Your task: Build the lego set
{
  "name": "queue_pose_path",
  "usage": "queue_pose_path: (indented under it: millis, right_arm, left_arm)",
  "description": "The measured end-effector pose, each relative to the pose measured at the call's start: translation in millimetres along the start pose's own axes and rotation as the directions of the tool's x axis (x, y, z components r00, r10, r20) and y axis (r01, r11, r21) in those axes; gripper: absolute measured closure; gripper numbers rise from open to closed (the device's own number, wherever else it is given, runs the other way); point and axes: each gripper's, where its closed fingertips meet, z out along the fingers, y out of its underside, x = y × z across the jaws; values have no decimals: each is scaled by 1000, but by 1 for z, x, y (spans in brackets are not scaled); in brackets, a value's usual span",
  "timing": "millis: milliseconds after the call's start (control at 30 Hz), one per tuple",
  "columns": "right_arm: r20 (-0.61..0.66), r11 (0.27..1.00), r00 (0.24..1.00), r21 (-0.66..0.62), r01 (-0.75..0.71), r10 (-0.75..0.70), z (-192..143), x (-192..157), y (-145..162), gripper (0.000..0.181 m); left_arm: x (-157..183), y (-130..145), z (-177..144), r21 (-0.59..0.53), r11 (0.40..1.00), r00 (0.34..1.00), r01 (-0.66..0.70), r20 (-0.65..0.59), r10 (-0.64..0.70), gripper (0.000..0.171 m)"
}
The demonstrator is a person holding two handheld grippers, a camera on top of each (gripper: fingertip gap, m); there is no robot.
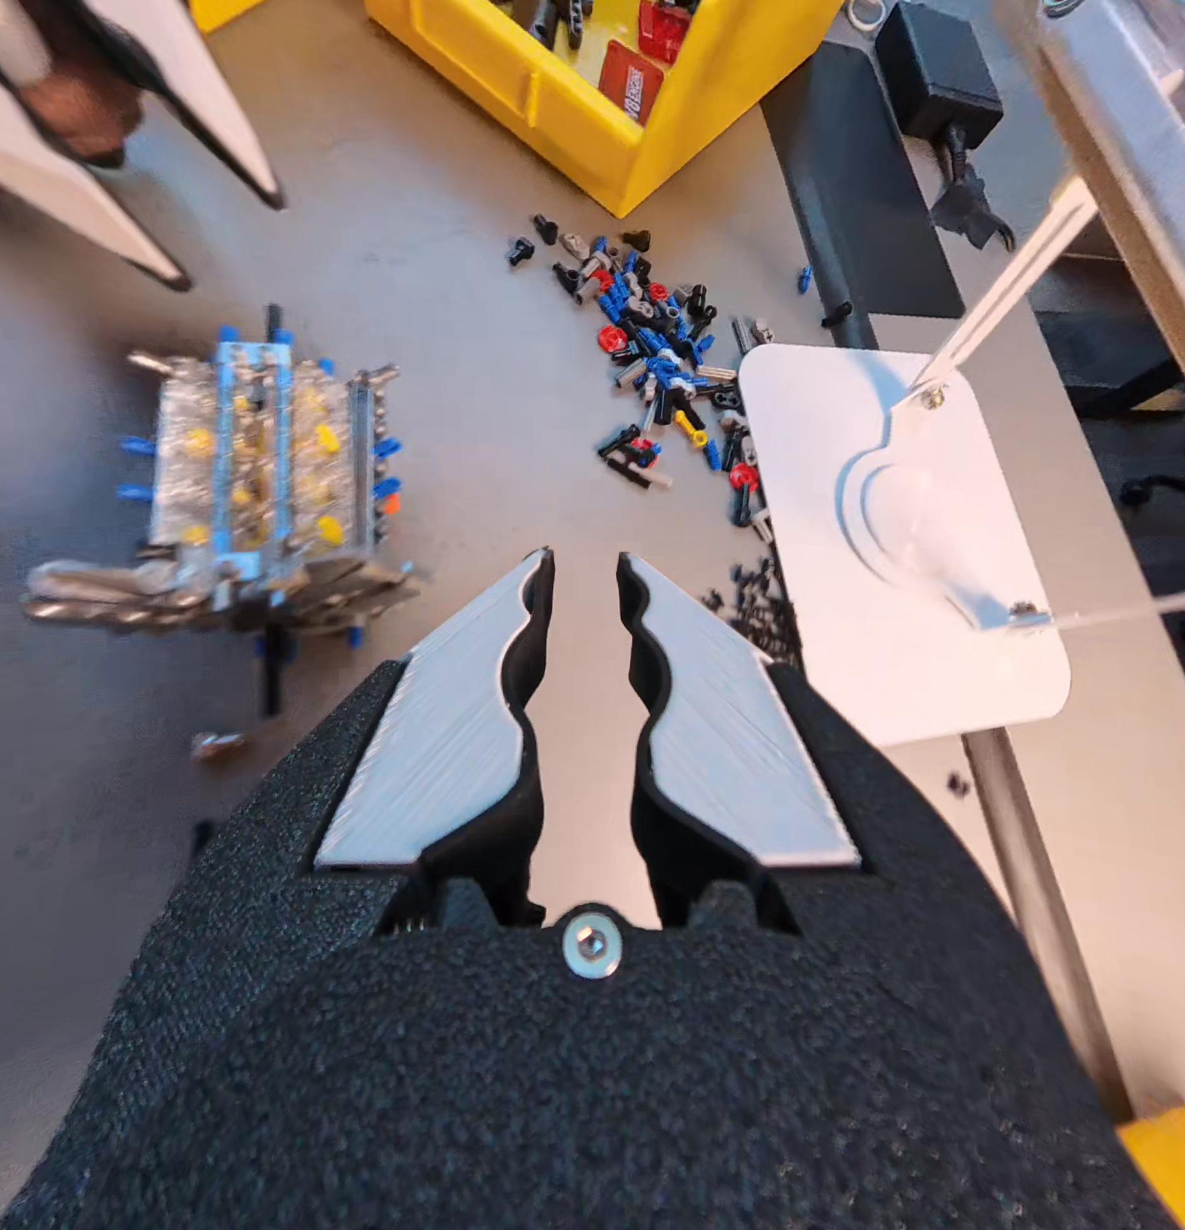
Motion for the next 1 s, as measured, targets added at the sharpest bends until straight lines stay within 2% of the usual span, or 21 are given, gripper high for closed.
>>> queue_pose_path:
  millis: [167, 333, 500, 867, 1000]
  right_arm:
    - [100, 999, 995, -38, -5, 9, 79, 15, -12, 162]
    - [150, 991, 988, -118, 59, -41, 116, 7, -11, 163]
    - [141, 980, 990, -194, 44, -16, 123, 7, 1, 164]
    - [87, 973, 993, -221, -61, 82, 128, 8, 0, 178]
    - [66, 965, 989, -237, -112, 131, 128, 9, -1, 179]
  left_arm:
    - [-6, 4, -1, -23, 1000, 1000, 0, 20, 0, 140]
    - [-9, 3, -2, -18, 999, 999, 28, 15, -28, 140]
    - [-7, -2, -4, -4, 1000, 1000, 29, -2, -29, 140]
    - [-6, 2, -2, -21, 1000, 1000, 22, -4, -22, 140]
    - [-6, 4, -1, -26, 999, 1000, 23, -4, -23, 140]
